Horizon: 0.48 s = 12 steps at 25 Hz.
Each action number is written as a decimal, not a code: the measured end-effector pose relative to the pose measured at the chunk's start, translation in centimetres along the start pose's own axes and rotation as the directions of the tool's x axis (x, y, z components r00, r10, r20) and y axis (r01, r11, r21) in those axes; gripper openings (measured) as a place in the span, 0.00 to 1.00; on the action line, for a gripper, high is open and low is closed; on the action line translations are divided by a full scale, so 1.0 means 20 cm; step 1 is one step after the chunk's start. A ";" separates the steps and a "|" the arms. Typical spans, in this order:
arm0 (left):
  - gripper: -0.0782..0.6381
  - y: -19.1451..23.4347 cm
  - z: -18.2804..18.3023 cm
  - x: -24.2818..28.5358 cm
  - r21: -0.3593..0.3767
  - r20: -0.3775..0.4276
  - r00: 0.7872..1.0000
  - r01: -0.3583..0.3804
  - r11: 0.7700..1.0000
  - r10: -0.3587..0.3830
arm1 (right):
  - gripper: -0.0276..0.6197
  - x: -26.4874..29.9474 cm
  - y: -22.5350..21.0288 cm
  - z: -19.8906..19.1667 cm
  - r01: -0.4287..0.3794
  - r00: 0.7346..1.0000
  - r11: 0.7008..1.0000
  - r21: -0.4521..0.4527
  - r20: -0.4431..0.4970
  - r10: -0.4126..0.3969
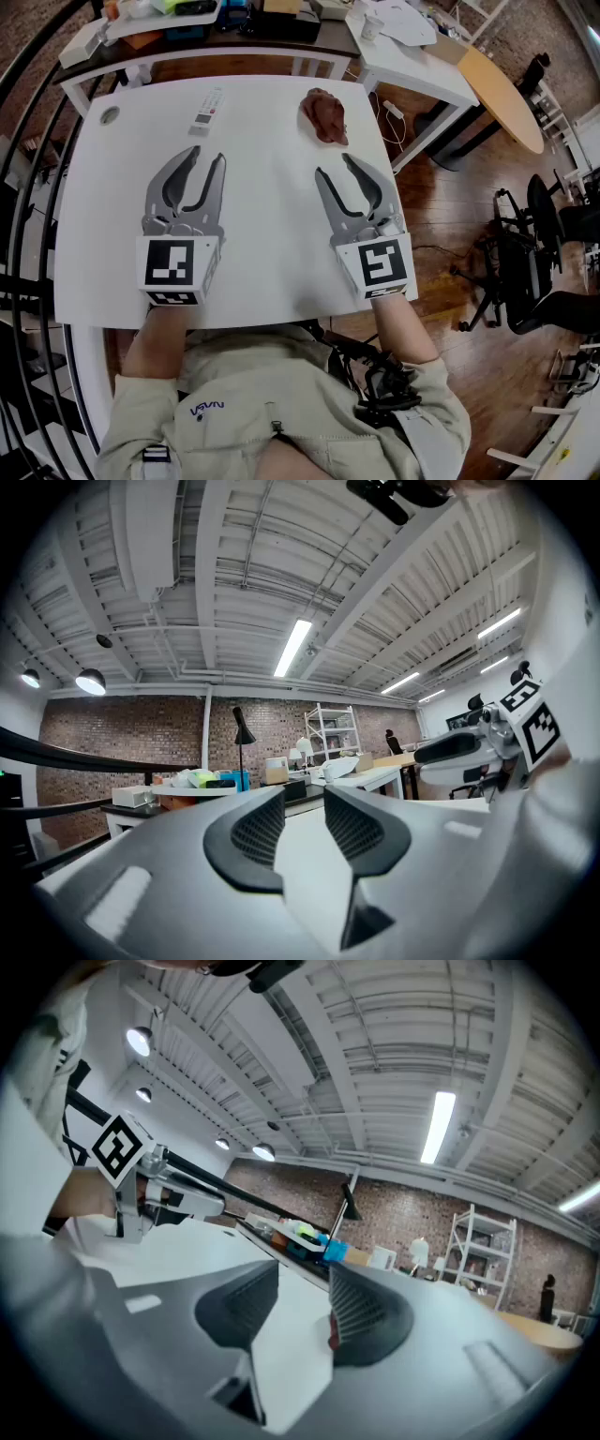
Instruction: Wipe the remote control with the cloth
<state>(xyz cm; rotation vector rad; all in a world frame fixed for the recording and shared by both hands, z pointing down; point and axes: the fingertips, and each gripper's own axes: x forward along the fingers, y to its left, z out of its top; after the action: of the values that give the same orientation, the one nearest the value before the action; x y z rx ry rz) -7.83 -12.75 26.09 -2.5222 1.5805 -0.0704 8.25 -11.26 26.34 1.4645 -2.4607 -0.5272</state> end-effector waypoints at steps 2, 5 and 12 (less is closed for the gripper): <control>0.31 0.05 0.02 0.08 0.008 -0.010 1.000 0.001 1.000 -0.001 | 0.32 0.06 -0.08 0.01 0.004 1.000 1.000 -0.008 -0.001 -0.004; 0.44 0.12 0.01 0.22 0.001 -0.057 0.998 0.020 1.000 -0.020 | 0.37 0.17 -0.22 -0.01 0.019 0.999 1.000 -0.009 -0.028 -0.019; 0.60 0.29 -0.19 0.55 -0.055 -0.238 0.969 0.054 0.997 -0.065 | 0.51 0.51 -0.43 -0.19 -0.008 0.985 1.000 0.011 -0.171 0.010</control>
<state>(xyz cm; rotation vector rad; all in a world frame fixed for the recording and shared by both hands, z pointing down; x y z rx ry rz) -8.58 -25.49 28.28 -2.6838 1.6053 -0.3624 11.69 -24.71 26.43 1.4375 -2.3387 -0.3699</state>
